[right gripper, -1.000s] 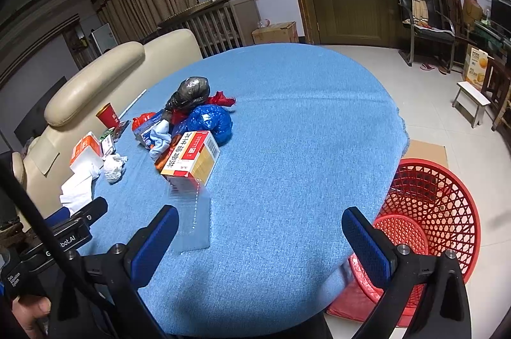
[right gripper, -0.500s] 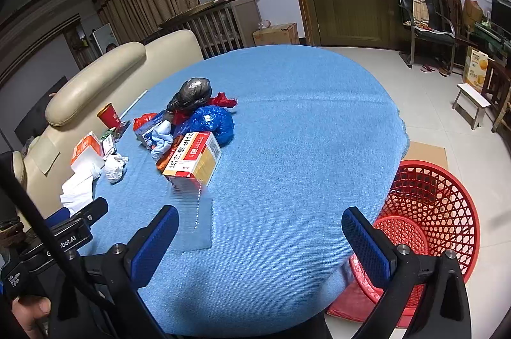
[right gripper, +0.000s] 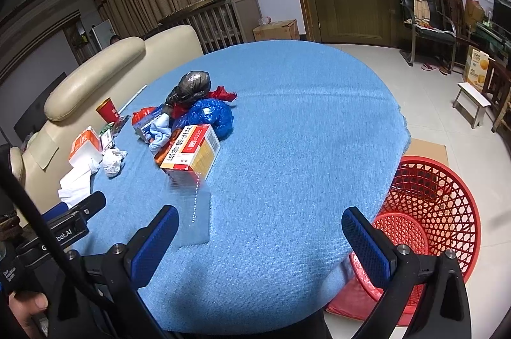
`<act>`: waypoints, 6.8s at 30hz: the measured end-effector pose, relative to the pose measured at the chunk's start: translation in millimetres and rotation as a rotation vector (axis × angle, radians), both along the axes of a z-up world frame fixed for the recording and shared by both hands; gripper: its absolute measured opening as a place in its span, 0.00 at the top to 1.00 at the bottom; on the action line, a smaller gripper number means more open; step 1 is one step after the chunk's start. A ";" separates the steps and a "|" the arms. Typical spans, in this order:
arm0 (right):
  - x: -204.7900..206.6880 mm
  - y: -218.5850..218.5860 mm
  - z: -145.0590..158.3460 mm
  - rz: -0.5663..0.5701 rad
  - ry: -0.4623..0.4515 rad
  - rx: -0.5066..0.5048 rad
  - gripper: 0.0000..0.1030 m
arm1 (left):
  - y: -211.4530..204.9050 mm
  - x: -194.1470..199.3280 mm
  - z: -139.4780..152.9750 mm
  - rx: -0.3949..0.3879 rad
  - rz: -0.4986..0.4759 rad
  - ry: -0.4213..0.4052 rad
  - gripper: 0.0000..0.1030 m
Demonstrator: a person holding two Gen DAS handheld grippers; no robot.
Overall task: Collect trash
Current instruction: 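Grasp the clear plastic container with the right tool while the left tool grasps the red-white medicine box, then carry both items over the red basket and open both tools to drop them, then return both tools over the table toward the remaining trash, then grasp the blue-white mask bundle with the right tool while the left tool grasps the white paper ball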
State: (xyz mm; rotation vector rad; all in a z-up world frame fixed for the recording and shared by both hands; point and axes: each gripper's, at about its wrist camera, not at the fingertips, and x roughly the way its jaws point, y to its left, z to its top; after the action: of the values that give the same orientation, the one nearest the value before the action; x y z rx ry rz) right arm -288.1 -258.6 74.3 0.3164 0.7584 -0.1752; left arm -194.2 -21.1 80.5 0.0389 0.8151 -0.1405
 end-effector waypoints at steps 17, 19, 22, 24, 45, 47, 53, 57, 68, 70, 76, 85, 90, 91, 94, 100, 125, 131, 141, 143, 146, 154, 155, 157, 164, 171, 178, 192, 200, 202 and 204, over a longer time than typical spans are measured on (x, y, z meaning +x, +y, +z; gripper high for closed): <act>33.0 55.0 -25.0 0.229 0.043 -0.016 0.00 | 33.6 16.8 -2.1 -0.022 0.119 -0.013 0.00; 45.1 64.1 -31.8 0.259 0.045 -0.028 0.00 | 32.2 19.8 -3.0 -0.022 0.114 -0.008 0.00; 59.7 67.9 -46.1 0.277 0.064 -0.019 0.08 | 25.5 24.1 -3.4 -0.016 0.097 -0.004 0.00; 68.8 66.1 -57.7 0.296 0.086 0.020 0.43 | 16.5 29.0 -2.6 -0.010 0.075 -0.002 0.00; -0.9 -47.5 -45.5 0.063 -0.020 0.137 0.59 | -130.6 80.9 -28.9 0.110 -0.159 0.079 0.00; -4.5 -55.8 -44.4 0.044 -0.026 0.143 0.59 | -132.2 82.9 -35.4 0.097 -0.185 0.103 0.25; -6.5 -65.1 -43.9 0.023 -0.036 0.158 0.59 | -130.6 71.9 -34.1 0.064 -0.221 0.122 0.50; -13.6 -70.4 -40.0 0.003 -0.054 0.156 0.59 | -134.9 51.8 -19.4 0.039 -0.250 0.083 0.51; -65.1 -141.0 -22.4 -0.202 -0.089 0.085 0.59 | -199.7 -4.2 18.7 -0.041 -0.466 0.022 0.51; -77.5 -157.0 -24.5 -0.251 -0.082 0.080 0.59 | -212.9 -13.3 20.6 -0.046 -0.505 0.021 0.51; -99.1 -183.3 -35.6 -0.322 -0.049 0.077 0.59 | -253.2 -39.9 22.0 -0.035 -0.617 0.013 0.51; -97.2 -193.8 -57.2 -0.339 0.030 0.083 0.57 | -290.0 -59.7 15.2 -0.006 -0.697 0.025 0.51; -100.5 -198.6 -67.6 -0.334 0.058 0.105 0.24 | -303.4 -66.7 10.1 0.011 -0.721 0.039 0.50; -104.0 -199.5 -65.9 -0.341 0.046 0.106 0.24 | -305.4 -68.0 9.2 0.014 -0.725 0.042 0.50; -115.2 -208.0 -60.0 -0.381 0.011 0.109 0.24 | -311.3 -71.6 6.2 0.021 -0.737 0.049 0.50; -135.7 -231.3 -43.6 -0.465 -0.058 0.124 0.24 | -324.9 -79.7 0.1 0.036 -0.768 0.069 0.50; -135.5 -231.2 -17.4 -0.474 -0.112 0.123 0.24 | -280.1 -44.0 5.3 0.009 -0.657 0.105 0.23; -115.4 -210.5 -8.2 -0.415 -0.102 0.094 0.24 | -215.4 -15.8 5.1 -0.032 -0.507 0.098 0.23; -52.2 -144.6 -4.6 -0.220 -0.043 0.052 0.24 | -101.5 21.8 -7.9 -0.088 -0.263 0.102 0.23; -39.5 -129.1 -4.6 -0.175 -0.032 0.045 0.24 | -75.5 31.4 -11.8 -0.098 -0.207 0.102 0.23; -21.6 -104.7 -5.5 -0.116 -0.014 0.035 0.24 | -42.1 51.6 -13.1 -0.103 -0.135 0.099 0.23; 11.0 -49.7 -4.3 0.001 0.021 -0.007 0.24 | 42.3 125.4 -27.1 -0.078 0.097 0.079 0.22; 14.5 -45.1 -3.9 0.011 0.023 -0.010 0.24 | 48.7 134.3 -30.1 -0.078 0.114 0.086 0.22; 24.5 -31.5 -2.2 0.042 0.031 -0.021 0.24 | 57.1 147.5 -35.9 -0.088 0.132 0.091 0.22; 61.3 12.7 3.9 0.140 0.033 -0.048 0.24 | 64.2 177.4 -57.3 -0.105 0.140 0.127 0.22; 97.6 39.7 3.6 0.202 0.037 -0.065 0.24 | 68.1 180.5 -69.4 -0.113 0.096 0.135 0.62; 159.1 69.6 -4.1 0.290 0.035 0.033 0.24 | 72.0 148.7 -66.5 -0.148 0.087 0.125 0.62; 236.8 110.1 -47.8 0.333 0.147 0.060 0.62 | 72.2 120.0 -65.5 -0.162 0.068 0.131 0.62; 221.3 104.7 -26.0 0.342 0.084 0.059 0.74 | 64.3 111.6 -56.7 -0.153 0.048 0.110 0.62; 210.0 101.2 -16.3 0.343 0.058 0.059 0.74 | 60.9 105.9 -52.8 -0.147 0.042 0.101 0.62; 199.2 96.6 -10.6 0.343 0.044 0.064 0.74 | 58.2 99.3 -48.4 -0.140 0.036 0.089 0.62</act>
State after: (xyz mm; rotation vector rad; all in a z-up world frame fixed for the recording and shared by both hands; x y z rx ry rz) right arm -88.9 -162.0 63.8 0.2393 0.8516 0.1664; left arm -94.9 37.1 32.1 -0.1146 0.8928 -0.1655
